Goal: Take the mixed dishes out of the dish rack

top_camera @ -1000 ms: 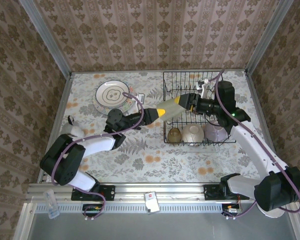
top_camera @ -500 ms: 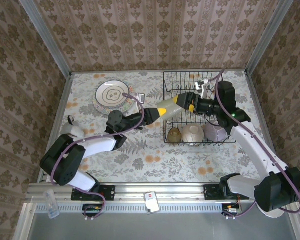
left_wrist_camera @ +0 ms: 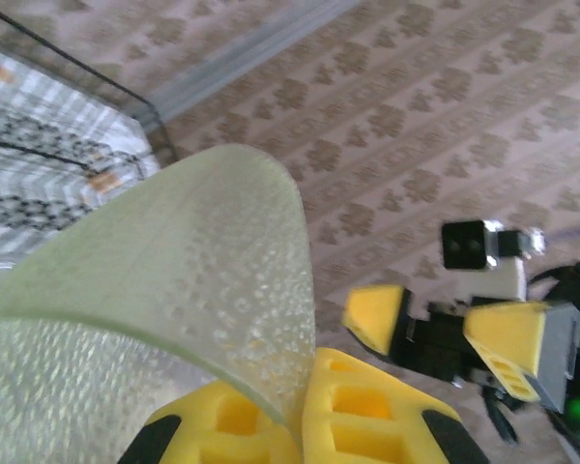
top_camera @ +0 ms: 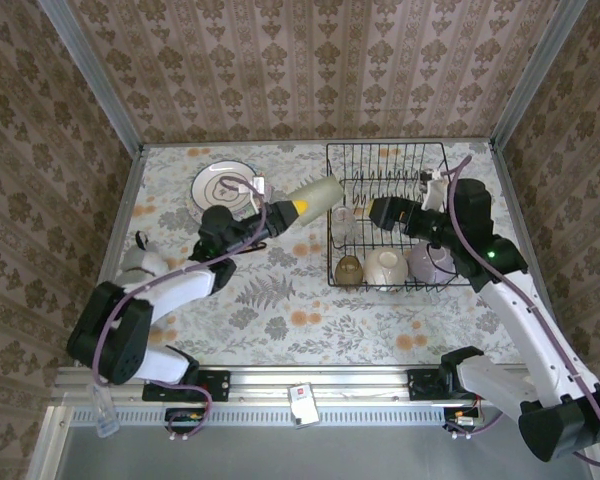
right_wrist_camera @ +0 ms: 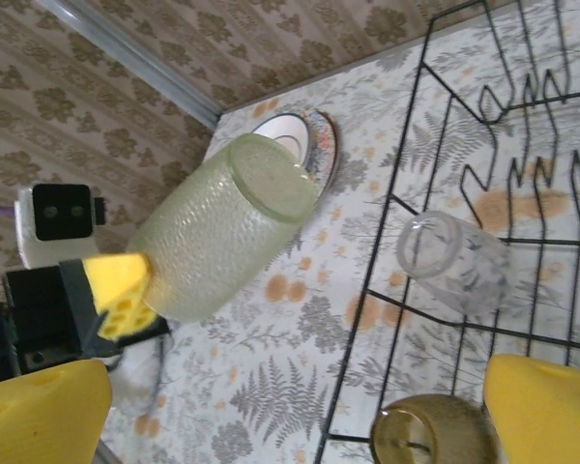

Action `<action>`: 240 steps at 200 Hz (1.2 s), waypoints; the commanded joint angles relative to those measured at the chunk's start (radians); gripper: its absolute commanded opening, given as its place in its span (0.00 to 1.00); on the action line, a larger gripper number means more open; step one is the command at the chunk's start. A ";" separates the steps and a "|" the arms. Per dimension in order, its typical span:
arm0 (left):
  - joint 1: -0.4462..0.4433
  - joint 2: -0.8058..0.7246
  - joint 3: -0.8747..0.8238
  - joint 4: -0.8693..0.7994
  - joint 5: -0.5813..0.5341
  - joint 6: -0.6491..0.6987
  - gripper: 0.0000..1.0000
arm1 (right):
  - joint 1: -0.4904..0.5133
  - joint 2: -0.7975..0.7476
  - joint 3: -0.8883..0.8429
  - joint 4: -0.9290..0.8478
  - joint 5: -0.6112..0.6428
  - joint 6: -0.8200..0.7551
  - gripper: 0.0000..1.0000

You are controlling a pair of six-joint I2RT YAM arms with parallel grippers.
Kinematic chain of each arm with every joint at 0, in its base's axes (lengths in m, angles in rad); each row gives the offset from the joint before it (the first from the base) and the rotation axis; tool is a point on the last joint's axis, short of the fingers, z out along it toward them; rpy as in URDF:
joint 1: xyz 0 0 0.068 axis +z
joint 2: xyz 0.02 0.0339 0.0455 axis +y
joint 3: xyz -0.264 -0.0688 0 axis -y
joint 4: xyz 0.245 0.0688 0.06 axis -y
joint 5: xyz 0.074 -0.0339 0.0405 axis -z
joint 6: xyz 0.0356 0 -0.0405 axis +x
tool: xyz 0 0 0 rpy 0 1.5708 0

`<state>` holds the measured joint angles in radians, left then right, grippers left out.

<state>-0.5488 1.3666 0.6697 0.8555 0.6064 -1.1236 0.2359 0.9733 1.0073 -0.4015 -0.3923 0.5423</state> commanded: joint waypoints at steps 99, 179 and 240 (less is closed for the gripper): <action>0.030 0.157 0.972 -1.782 -0.532 1.068 0.00 | 0.031 -0.041 -0.050 -0.108 0.123 -0.108 1.00; 0.016 0.666 1.545 -2.129 -0.721 1.249 0.00 | 0.072 -0.067 -0.068 -0.130 0.162 -0.112 1.00; -0.012 0.952 1.886 -2.252 -0.810 1.357 0.00 | 0.113 -0.055 -0.061 -0.131 0.189 -0.113 1.00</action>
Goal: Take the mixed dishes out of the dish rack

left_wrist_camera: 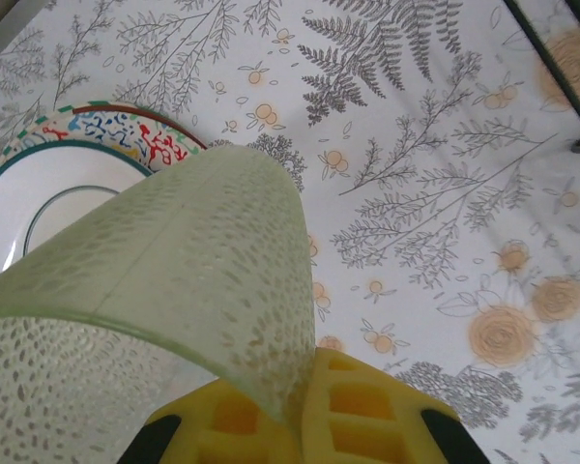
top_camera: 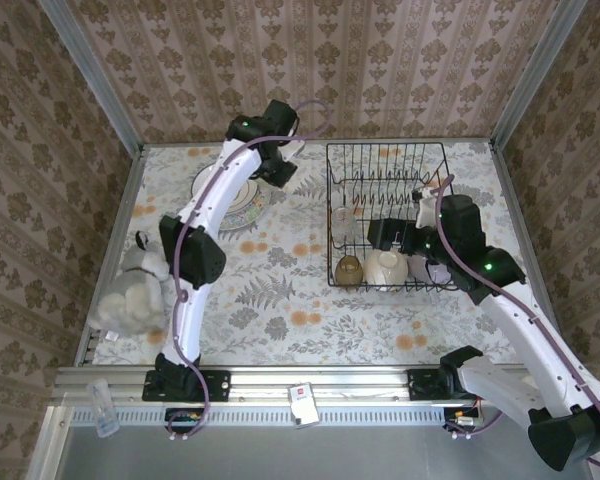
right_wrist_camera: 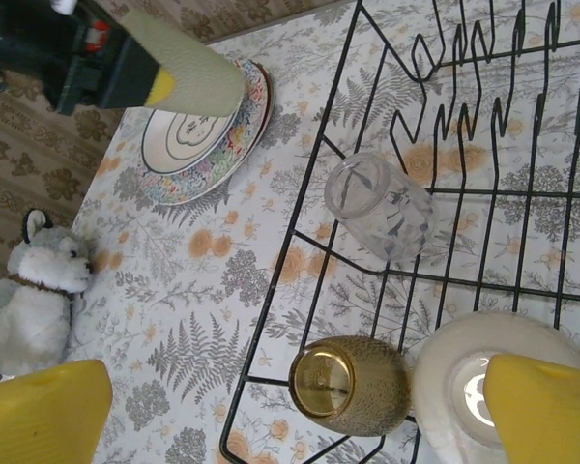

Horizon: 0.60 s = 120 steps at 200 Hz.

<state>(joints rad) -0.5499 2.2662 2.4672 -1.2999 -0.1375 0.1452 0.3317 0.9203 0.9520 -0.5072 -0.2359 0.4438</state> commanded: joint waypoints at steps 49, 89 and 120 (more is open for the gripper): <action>-0.045 0.122 0.078 -0.067 -0.071 0.161 0.00 | 0.049 0.015 -0.004 -0.050 0.046 -0.016 1.00; -0.065 0.134 0.016 -0.012 -0.059 0.197 0.00 | 0.066 0.014 -0.003 -0.058 0.061 -0.015 1.00; -0.073 0.150 0.001 -0.003 -0.065 0.220 0.00 | 0.076 0.015 -0.007 -0.063 0.070 -0.014 1.00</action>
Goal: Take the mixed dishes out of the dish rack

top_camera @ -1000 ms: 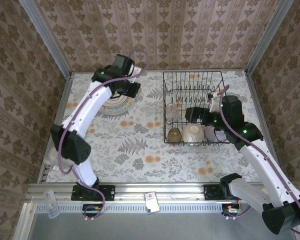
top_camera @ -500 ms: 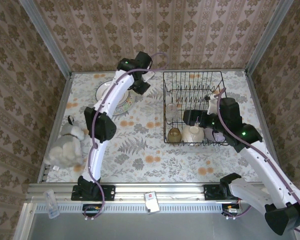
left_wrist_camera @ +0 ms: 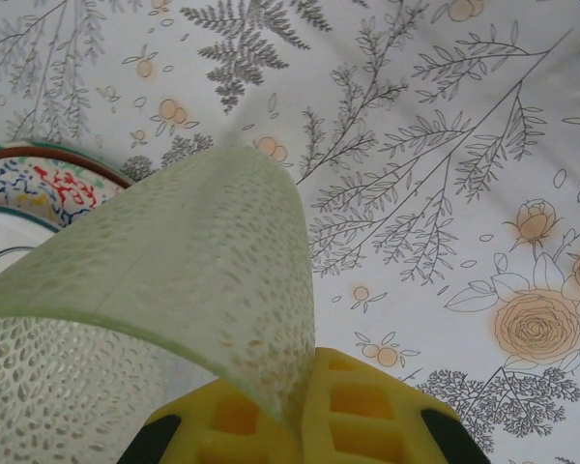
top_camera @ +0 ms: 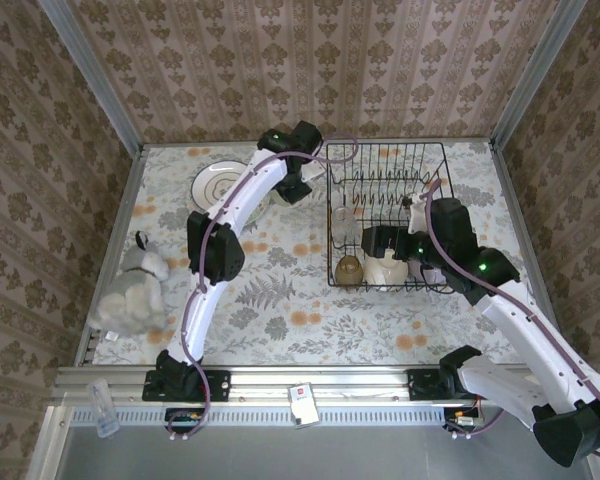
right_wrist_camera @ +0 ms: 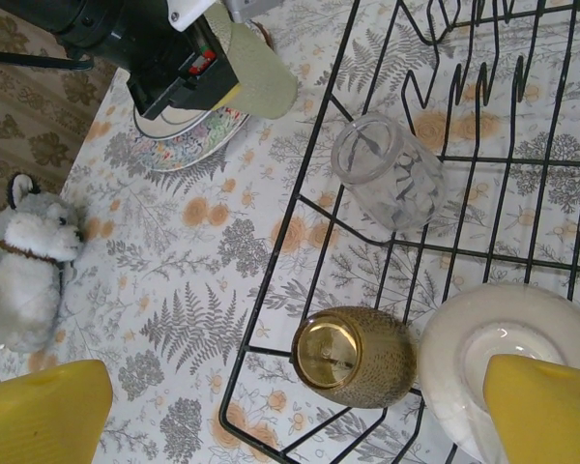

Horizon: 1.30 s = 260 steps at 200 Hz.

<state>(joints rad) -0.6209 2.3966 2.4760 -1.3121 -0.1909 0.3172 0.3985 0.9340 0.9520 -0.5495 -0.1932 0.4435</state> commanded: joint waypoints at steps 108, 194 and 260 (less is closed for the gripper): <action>-0.005 0.055 -0.031 0.031 -0.035 0.054 0.00 | 0.021 0.003 -0.013 -0.026 0.040 -0.014 1.00; -0.005 0.059 -0.028 0.035 -0.056 0.045 0.11 | 0.025 0.007 -0.012 -0.021 0.042 -0.015 1.00; -0.006 0.031 -0.016 0.046 -0.078 0.044 0.35 | 0.029 0.008 -0.009 -0.018 0.040 -0.014 1.00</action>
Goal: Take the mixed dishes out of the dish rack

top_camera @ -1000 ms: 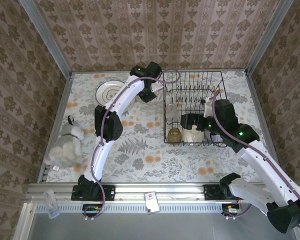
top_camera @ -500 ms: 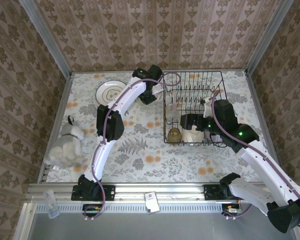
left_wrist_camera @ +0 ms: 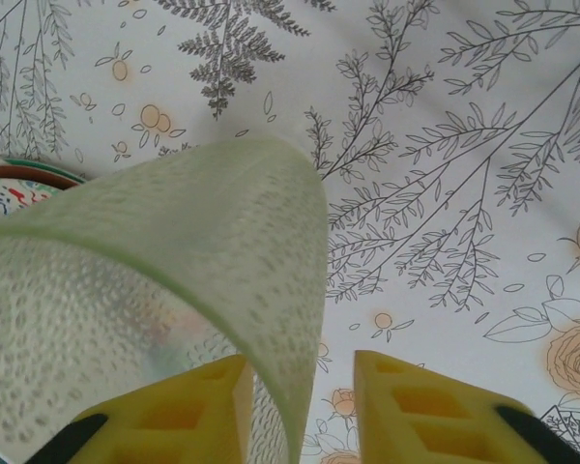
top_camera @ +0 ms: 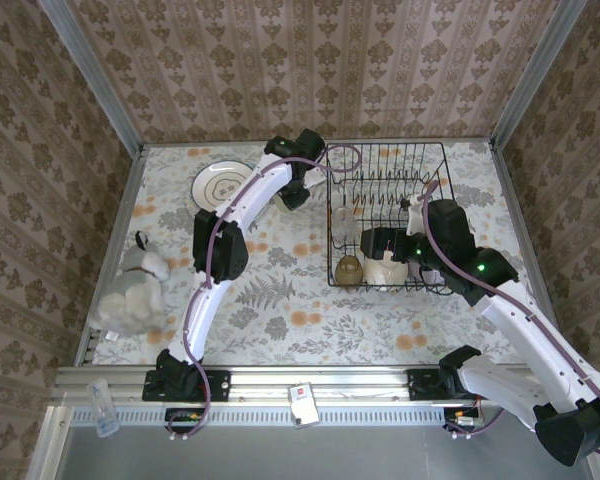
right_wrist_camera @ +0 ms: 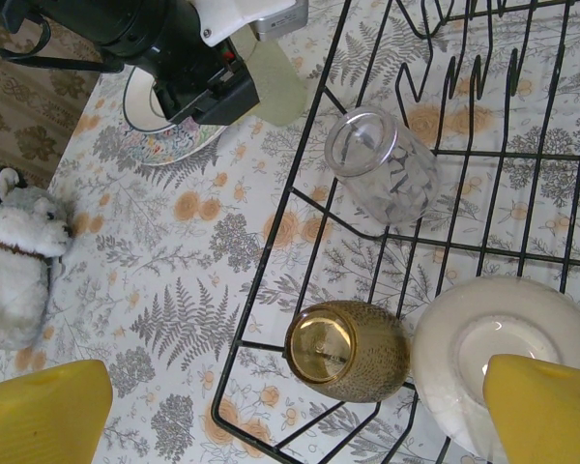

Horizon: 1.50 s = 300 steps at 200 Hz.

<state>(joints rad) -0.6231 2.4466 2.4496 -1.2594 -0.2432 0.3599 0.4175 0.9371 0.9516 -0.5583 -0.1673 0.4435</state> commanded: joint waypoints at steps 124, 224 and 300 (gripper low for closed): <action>-0.016 -0.115 0.031 -0.014 -0.041 0.004 0.71 | 0.020 0.025 0.007 -0.021 0.040 -0.026 1.00; -0.054 -0.326 -0.031 0.007 -0.112 -0.034 1.00 | 0.024 0.068 0.048 -0.048 0.094 -0.056 1.00; 0.012 -0.988 -0.783 0.627 0.095 -0.305 1.00 | 0.065 0.300 0.190 -0.079 0.210 -0.139 1.00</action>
<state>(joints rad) -0.6640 1.6581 1.8793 -0.9207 -0.2981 0.2085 0.4683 1.1633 1.0748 -0.6044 -0.0296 0.3573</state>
